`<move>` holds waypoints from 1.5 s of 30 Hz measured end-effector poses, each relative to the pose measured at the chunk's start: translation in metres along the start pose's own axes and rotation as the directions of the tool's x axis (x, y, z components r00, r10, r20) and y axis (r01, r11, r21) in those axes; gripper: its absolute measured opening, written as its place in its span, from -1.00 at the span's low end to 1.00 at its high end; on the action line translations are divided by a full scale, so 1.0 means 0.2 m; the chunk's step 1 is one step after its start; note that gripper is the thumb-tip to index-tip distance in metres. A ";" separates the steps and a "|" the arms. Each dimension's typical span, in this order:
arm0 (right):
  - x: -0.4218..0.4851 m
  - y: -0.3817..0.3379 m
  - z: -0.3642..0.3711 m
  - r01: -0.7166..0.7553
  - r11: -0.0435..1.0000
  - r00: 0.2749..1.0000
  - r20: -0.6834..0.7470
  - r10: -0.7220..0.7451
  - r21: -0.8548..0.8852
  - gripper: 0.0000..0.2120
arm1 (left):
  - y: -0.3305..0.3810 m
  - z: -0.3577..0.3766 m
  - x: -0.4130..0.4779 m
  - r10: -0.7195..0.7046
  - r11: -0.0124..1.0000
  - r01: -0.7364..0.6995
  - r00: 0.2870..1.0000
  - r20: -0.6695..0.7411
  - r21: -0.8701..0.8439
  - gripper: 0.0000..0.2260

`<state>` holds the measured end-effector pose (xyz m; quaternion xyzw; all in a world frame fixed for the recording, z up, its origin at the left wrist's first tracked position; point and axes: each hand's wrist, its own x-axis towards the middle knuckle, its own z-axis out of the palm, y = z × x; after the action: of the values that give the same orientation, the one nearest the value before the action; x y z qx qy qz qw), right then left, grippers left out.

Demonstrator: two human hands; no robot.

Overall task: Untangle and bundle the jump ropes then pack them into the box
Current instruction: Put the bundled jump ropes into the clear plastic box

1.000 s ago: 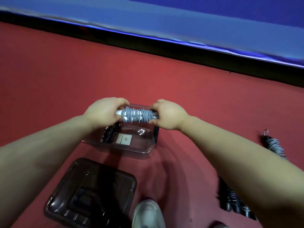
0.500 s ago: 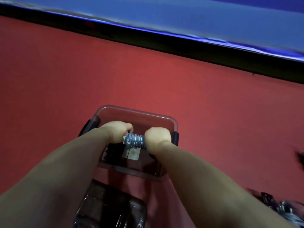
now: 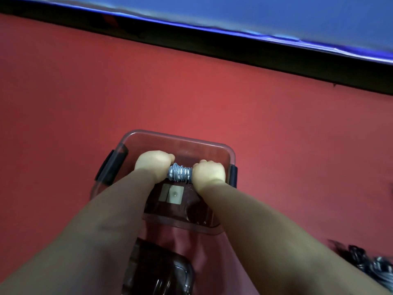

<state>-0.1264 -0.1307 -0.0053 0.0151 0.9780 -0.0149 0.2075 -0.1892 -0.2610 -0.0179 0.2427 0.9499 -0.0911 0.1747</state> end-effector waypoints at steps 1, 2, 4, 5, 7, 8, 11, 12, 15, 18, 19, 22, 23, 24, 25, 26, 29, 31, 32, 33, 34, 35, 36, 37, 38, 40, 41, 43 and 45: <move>-0.01 0.00 -0.01 0.012 1.000 1.000 -0.014 -0.012 -0.021 -0.68 | 0.01 0.00 -0.01 0.000 0.998 0.002 1.000 -0.021 0.059 -0.83; -0.01 0.00 -0.01 0.022 0.999 1.000 -0.021 -0.023 -0.036 -0.68 | 0.02 -0.01 -0.02 -0.004 0.994 0.008 0.999 -0.034 0.108 -0.84; -0.02 -0.01 -0.04 0.049 0.997 0.999 -0.015 -0.050 -0.066 -0.68 | 0.03 -0.01 -0.03 -0.031 0.987 0.036 0.999 -0.033 0.154 -0.83; -0.03 -0.01 -0.05 0.066 0.994 0.998 -0.019 -0.068 -0.085 -0.67 | 0.04 -0.02 -0.04 -0.050 0.987 0.054 0.998 -0.031 0.152 -0.82; -0.06 -0.01 -0.11 0.102 0.988 0.993 -0.050 -0.109 -0.116 -0.67 | 0.04 -0.03 -0.04 -0.082 0.988 0.084 0.996 -0.021 0.132 -0.80; -0.08 -0.01 -0.14 0.125 0.983 0.988 -0.079 -0.136 -0.132 -0.67 | 0.05 -0.04 -0.05 -0.092 0.988 0.093 0.996 -0.012 0.125 -0.78; -0.18 0.05 -0.23 0.187 0.972 0.954 -0.211 -0.215 -0.146 -0.67 | 0.07 -0.09 -0.10 -0.124 0.990 0.124 0.992 0.005 0.062 -0.72; -0.23 0.08 -0.26 0.197 0.971 0.935 -0.270 -0.228 -0.138 -0.68 | 0.08 -0.12 -0.12 -0.134 0.991 0.134 0.991 0.002 0.027 -0.70; -0.35 0.22 -0.30 0.189 0.976 0.902 -0.373 -0.218 -0.111 -0.55 | 0.12 -0.25 -0.19 -0.154 0.987 0.153 0.988 -0.019 -0.039 -0.68; -0.48 0.35 -0.36 0.113 0.988 0.917 -0.370 -0.146 -0.110 -0.38 | 0.18 -0.36 -0.27 -0.136 0.987 0.133 0.990 -0.027 -0.090 -0.61; -0.52 0.39 -0.38 0.074 0.991 0.922 -0.371 -0.111 -0.113 -0.35 | 0.20 -0.40 -0.29 -0.127 0.988 0.124 0.991 -0.029 -0.091 -0.56; -0.65 0.47 -0.41 -0.014 0.990 0.931 -0.363 -0.037 -0.137 -0.28 | 0.27 -0.48 -0.38 -0.092 0.990 0.088 0.995 -0.032 -0.111 -0.44; -0.71 0.50 -0.42 -0.033 0.989 0.934 -0.358 -0.020 -0.142 -0.27 | 0.31 -0.50 -0.42 -0.074 0.989 0.069 0.997 -0.035 -0.129 -0.41; -0.76 0.54 -0.42 -0.053 0.988 0.934 -0.356 -0.002 -0.144 -0.26 | 0.35 -0.52 -0.45 -0.051 0.988 0.044 0.998 -0.045 -0.149 -0.38; -0.82 0.58 -0.41 -0.077 0.987 0.934 -0.357 0.021 -0.141 -0.26 | 0.40 -0.54 -0.48 -0.021 0.986 0.010 0.998 -0.061 -0.164 -0.36; -0.87 0.63 -0.41 -0.104 0.985 0.932 -0.359 0.048 -0.136 -0.26 | 0.46 -0.56 -0.51 0.013 0.984 -0.026 0.997 -0.076 -0.175 -0.35; -1.04 0.81 -0.37 -0.193 0.976 0.927 -0.345 0.147 -0.103 -0.25 | 0.70 -0.61 -0.57 0.122 0.971 -0.142 0.986 -0.111 -0.193 -0.35; -1.14 0.95 -0.33 -0.248 0.965 0.924 -0.319 0.211 -0.080 -0.25 | 0.88 -0.63 -0.61 0.184 0.961 -0.209 0.972 -0.147 -0.179 -0.39; -1.19 1.01 -0.31 -0.274 0.960 0.922 -0.302 0.242 -0.066 -0.25 | 0.98 -0.64 -0.63 0.212 0.956 -0.239 0.964 -0.164 -0.168 -0.43; -1.23 1.08 -0.28 -0.296 0.954 0.921 -0.281 0.270 -0.054 -0.25 | 1.08 -0.64 -0.64 0.236 0.951 -0.263 0.957 -0.171 -0.162 -0.47; -1.27 1.13 -0.25 -0.312 0.949 0.921 -0.260 0.291 -0.044 -0.25 | 1.18 -0.63 -0.65 0.251 0.946 -0.278 0.954 -0.164 -0.165 -0.51; -1.30 1.19 -0.22 -0.324 0.945 0.921 -0.238 0.307 -0.034 -0.25 | 1.27 -0.61 -0.65 0.260 0.943 -0.283 0.955 -0.141 -0.175 -0.54; -1.33 1.24 -0.18 -0.332 0.943 0.922 -0.217 0.320 -0.024 -0.25 | 1.37 -0.58 -0.65 0.260 0.941 -0.276 0.960 -0.105 -0.195 -0.57; -1.35 1.28 -0.14 -0.336 0.942 0.924 -0.196 0.327 -0.017 -0.25 | 1.45 -0.54 -0.65 0.254 0.940 -0.260 0.966 -0.057 -0.221 -0.58; -1.36 1.32 -0.09 -0.338 0.941 0.928 -0.171 0.332 -0.008 -0.26 | 1.54 -0.50 -0.65 0.245 0.939 -0.237 0.970 0.000 -0.249 -0.59; -1.37 1.39 0.02 -0.330 0.944 0.938 -0.104 0.330 0.015 -0.27 | 1.68 -0.39 -0.65 0.219 0.939 -0.173 0.967 0.130 -0.299 -0.59; -1.37 1.42 0.07 -0.318 0.948 0.946 -0.063 0.319 0.022 -0.28 | 1.75 -0.32 -0.65 0.209 0.937 -0.141 0.959 0.190 -0.319 -0.59; -1.35 1.47 0.19 -0.277 0.960 0.961 0.016 0.277 0.037 -0.30 | 1.85 -0.21 -0.65 0.190 0.928 -0.076 0.939 0.288 -0.365 -0.61; -1.32 1.50 0.29 -0.226 0.973 0.971 0.097 0.220 0.054 -0.32 | 1.94 -0.09 -0.63 0.155 0.894 0.030 0.916 0.371 -0.447 -0.64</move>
<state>0.1496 0.1607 0.0418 0.1309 0.9587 -0.0239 0.2514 0.1002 0.0244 0.0112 0.2040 0.8814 0.0862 0.4172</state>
